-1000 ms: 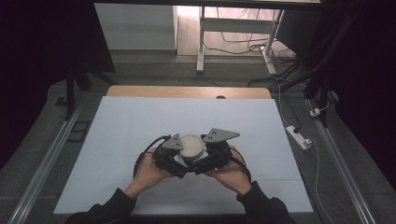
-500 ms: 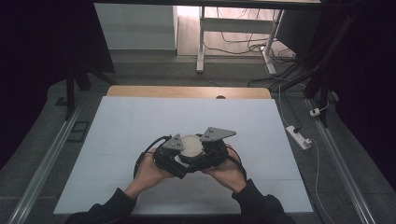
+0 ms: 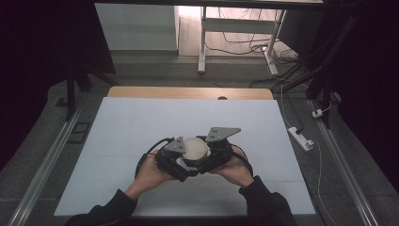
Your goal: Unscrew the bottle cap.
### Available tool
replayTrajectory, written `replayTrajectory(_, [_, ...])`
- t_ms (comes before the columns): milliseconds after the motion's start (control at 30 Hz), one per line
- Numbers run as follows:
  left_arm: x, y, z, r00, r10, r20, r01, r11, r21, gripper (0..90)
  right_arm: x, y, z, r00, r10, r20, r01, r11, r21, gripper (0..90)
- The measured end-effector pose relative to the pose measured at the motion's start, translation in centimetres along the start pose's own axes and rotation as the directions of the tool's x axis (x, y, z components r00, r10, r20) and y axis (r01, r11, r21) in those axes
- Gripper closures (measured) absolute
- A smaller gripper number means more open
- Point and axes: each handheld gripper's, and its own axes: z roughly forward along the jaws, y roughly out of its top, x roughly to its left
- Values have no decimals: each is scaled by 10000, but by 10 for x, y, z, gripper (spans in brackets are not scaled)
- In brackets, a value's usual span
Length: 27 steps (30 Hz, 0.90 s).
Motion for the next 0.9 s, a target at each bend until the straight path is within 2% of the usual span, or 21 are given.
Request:
replayTrajectory(100, [0, 0, 1, 9997, 75, 238, -76, 10000, 24, 78, -6, -2, -1, 9981, -102, -607, 97, 9999, -84, 73])
replayTrajectory(200, [0, 0, 1, 9985, 222, 491, -226, 9997, 77, 78, -11, -4, -2, 9925, -215, -1207, 199, 9997, -138, 72])
replayTrajectory(300, [0, 0, 2, 9986, 291, 439, -298, 9994, 147, 78, -13, -7, -3, 9882, -378, -1486, 351, 9992, -208, 71])
replayTrajectory(367, [0, 0, 2, 9993, 202, 299, -205, 9997, 121, 78, -12, -7, -2, 9912, -312, -1288, 291, 9994, -182, 65])
replayTrajectory(467, [0, 0, 1, 10000, 2, -32, -2, 10000, 73, 78, -7, -3, -1, 9982, -4, -607, -8, 9998, -195, 0])
replayTrajectory(567, [2, -1, -1, 9997, -114, -211, 115, 9999, 22, 78, 0, 3, -2, 9999, 10, 152, -9, 10000, -99, 0])
replayTrajectory(600, [2, -1, -1, 9997, -114, -211, 115, 9999, 22, 78, 0, 3, -2, 9999, 10, 152, -9, 10000, -99, 0])
replayTrajectory(633, [2, -1, -2, 9990, -270, -361, 267, 9996, -82, 78, 5, 5, -1, 9974, 201, 694, -202, 9998, 12, 0])
replayTrajectory(733, [2, -1, -2, 9972, -442, -606, 435, 9990, -130, 78, 10, 5, 3, 9906, 494, 1280, -508, 9987, 76, 0])
replayTrajectory(833, [1, -1, -2, 9951, -573, -805, 565, 9983, -122, 78, 14, 6, 4, 9838, 720, 1644, -687, 9973, -251, 9])
replayTrajectory(900, [2, -1, -2, 9949, -586, -822, 578, 9983, -118, 78, 15, 6, 4, 9818, 802, 1720, -740, 9964, -418, 49])
